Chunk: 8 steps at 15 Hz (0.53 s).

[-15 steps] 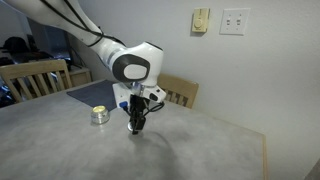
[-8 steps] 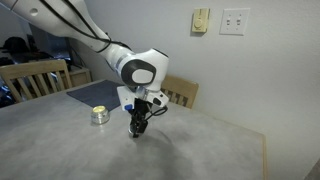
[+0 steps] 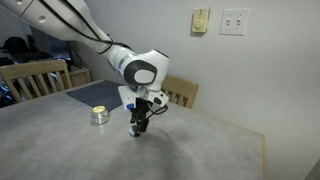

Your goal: Put the lid on the table

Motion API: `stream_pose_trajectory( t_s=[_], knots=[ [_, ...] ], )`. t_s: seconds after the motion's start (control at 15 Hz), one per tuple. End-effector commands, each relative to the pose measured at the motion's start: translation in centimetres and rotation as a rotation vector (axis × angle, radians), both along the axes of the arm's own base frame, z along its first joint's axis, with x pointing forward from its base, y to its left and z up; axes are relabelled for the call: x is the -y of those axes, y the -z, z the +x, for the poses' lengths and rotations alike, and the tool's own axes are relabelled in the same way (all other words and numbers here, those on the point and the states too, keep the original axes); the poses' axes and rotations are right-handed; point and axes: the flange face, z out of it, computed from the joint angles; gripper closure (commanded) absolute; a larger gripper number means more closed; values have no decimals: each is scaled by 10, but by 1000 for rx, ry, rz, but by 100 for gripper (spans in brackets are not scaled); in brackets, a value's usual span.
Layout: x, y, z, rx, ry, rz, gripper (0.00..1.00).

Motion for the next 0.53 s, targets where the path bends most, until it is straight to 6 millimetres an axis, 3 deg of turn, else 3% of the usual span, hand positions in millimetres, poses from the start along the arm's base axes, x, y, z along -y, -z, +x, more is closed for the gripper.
stream_pose_trajectory(
  t_s=[0.0, 0.47],
  knots=[
    [-6, -8, 4, 8, -21, 13, 0],
    [-39, -48, -2, 79, -1, -18, 0]
  ],
)
